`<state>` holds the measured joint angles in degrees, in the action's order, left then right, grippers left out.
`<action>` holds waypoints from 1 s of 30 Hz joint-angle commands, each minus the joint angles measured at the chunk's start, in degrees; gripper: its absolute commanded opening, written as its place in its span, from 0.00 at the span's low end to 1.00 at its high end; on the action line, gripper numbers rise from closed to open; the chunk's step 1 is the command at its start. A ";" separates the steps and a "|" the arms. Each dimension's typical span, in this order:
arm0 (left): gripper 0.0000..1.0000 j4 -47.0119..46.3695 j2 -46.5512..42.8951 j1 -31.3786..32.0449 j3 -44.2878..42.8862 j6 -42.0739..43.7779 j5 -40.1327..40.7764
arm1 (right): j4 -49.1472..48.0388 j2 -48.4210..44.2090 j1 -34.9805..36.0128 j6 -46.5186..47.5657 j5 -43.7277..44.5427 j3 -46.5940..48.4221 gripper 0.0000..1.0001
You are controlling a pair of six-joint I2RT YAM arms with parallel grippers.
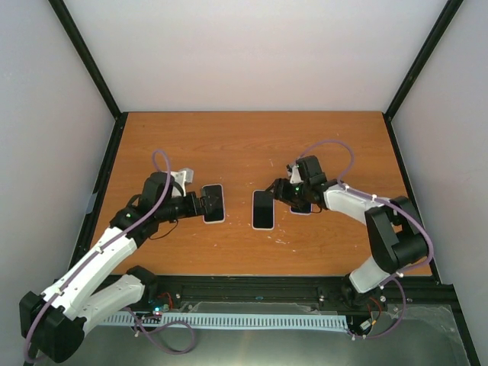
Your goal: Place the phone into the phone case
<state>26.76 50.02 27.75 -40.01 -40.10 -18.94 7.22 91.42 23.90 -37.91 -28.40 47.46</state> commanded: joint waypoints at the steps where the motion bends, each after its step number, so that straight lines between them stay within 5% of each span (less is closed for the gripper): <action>1: 0.99 1.36 -0.68 0.11 -3.96 0.81 4.04 | 7.82 -6.46 -0.43 2.03 4.49 1.98 0.70; 6: 1.00 2.62 0.23 0.07 -6.33 -1.03 8.96 | 13.05 -16.48 -0.46 2.35 8.76 0.27 1.00; 18: 0.99 5.09 0.11 0.11 -14.34 3.05 12.19 | 31.94 -46.39 -0.48 3.52 22.58 2.10 1.00; 30: 0.99 3.33 -5.99 0.10 -18.95 8.29 11.97 | 38.47 -58.90 -0.48 0.21 22.62 8.45 1.00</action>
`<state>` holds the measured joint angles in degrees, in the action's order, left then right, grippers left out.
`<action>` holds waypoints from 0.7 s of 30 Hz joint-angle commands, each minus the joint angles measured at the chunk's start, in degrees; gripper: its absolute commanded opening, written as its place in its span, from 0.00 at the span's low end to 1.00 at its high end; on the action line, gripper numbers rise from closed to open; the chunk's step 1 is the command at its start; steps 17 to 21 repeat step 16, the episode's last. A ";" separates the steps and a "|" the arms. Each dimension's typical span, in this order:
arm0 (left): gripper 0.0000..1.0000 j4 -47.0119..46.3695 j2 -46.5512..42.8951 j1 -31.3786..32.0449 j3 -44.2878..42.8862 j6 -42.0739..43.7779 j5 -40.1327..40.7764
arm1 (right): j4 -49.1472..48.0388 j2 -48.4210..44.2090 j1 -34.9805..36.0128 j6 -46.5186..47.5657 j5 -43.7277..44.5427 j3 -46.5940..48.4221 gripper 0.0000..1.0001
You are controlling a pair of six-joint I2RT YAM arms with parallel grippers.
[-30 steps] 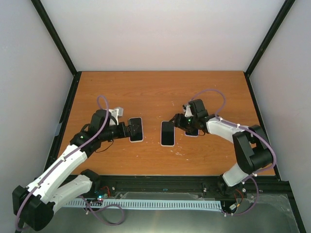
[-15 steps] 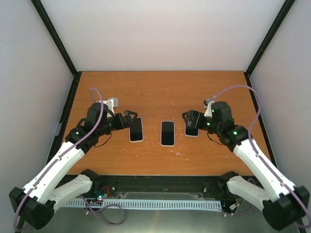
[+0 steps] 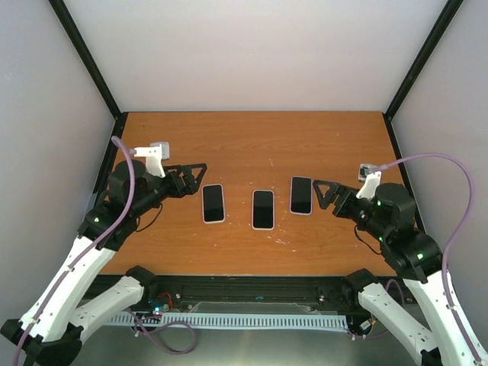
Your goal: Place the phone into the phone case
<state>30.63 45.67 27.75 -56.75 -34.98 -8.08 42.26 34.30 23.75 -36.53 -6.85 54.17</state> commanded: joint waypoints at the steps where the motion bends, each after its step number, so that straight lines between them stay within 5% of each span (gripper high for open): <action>1: 0.99 -0.42 -1.88 0.11 -2.18 3.29 1.44 | 3.87 -2.20 -0.31 -1.17 1.12 1.99 1.00; 21: 1.00 -1.29 -3.19 0.11 0.43 2.37 2.44 | 4.18 -6.04 -0.28 -3.72 0.91 0.05 1.00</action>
